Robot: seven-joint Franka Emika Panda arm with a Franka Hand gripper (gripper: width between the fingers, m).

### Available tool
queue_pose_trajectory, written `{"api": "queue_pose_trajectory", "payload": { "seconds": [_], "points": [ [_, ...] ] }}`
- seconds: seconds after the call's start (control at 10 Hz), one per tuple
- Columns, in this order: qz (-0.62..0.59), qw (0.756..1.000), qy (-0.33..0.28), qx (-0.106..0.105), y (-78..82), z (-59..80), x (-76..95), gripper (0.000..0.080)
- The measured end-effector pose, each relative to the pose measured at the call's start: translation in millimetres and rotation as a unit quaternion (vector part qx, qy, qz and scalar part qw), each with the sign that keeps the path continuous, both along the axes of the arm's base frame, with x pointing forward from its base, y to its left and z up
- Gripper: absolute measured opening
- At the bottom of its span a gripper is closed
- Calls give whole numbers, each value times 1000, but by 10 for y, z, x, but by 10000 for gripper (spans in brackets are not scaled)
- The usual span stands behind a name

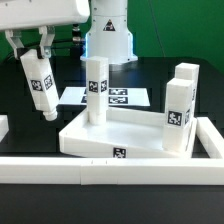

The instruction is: Assemble desk

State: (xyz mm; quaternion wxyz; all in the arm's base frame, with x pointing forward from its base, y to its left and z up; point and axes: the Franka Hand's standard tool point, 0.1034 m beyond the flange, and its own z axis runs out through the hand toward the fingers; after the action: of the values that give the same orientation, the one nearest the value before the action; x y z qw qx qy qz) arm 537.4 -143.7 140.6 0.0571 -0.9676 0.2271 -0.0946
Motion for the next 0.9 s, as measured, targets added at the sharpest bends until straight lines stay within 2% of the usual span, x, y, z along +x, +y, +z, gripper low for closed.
{"api": "queue_pose_trajectory", "payload": {
  "seconds": [0.1,0.2,0.3,0.4,0.7,0.8,0.9],
  "points": [
    [-1,1000,2,2,24,8,10,290],
    [8,1000,11,7,188,133,169,290],
    [32,999,0,-3,338,261,384,290],
    [43,999,-2,-5,431,266,435,290],
    [41,999,-16,-17,391,244,439,290],
    [38,995,-66,-57,352,224,455,290],
    [37,992,-91,-75,454,209,408,290]
  ]
}}
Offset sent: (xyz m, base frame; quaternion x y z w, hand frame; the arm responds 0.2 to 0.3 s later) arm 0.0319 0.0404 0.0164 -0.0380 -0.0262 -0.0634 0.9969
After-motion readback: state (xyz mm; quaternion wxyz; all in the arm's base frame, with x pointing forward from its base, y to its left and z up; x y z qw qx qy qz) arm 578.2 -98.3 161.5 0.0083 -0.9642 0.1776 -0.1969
